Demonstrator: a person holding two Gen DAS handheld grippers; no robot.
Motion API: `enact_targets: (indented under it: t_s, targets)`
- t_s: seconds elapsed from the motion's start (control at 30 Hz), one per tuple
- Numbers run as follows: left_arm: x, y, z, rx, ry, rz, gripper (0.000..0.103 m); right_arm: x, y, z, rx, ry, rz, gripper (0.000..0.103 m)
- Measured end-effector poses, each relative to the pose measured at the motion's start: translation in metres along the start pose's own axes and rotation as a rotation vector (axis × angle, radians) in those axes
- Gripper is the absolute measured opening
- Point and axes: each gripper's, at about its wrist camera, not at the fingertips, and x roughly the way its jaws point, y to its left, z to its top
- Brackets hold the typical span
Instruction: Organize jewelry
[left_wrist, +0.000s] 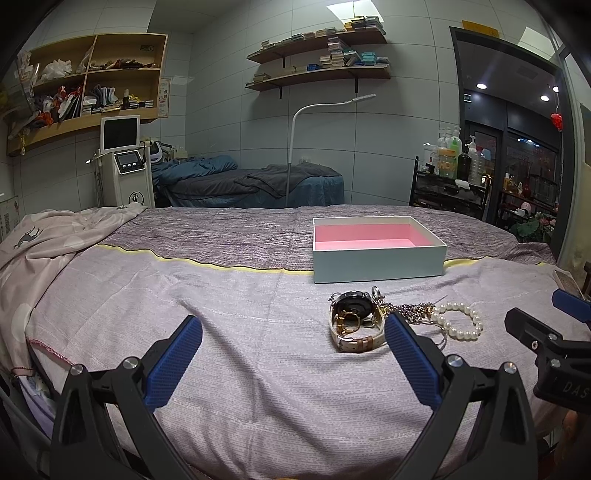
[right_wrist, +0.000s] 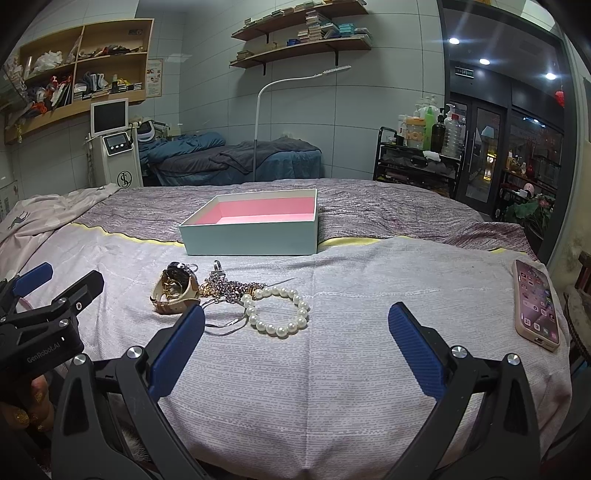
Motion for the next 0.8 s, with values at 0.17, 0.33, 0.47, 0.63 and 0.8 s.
enact_targets:
  t_s: [0.17,0.33,0.47,0.63,0.8]
  targets:
    - [0.0,0.0016,-0.0008,-0.003,-0.002,0.0,0.097,0.0001,0.0002,0.0001,0.0,0.0,0.0,0.098]
    - [-0.0005,0.0024,-0.0015,-0.004,-0.002,0.0,0.097,0.0001,0.0006,0.0,0.0,0.0,0.0,0.098]
    - [-0.0005,0.0024,-0.0016,-0.005,-0.002,-0.001,0.097,0.0003,0.0008,0.0,0.0,0.0,-0.001,0.098]
    - [-0.0002,0.0023,-0.0016,-0.005,-0.002,-0.001,0.097,-0.0001,0.0007,-0.0001,-0.001,-0.001,-0.001,0.098]
    - [-0.0002,0.0023,-0.0015,-0.005,-0.002,0.0,0.097,-0.0009,0.0013,-0.0002,-0.002,-0.001,0.001,0.098]
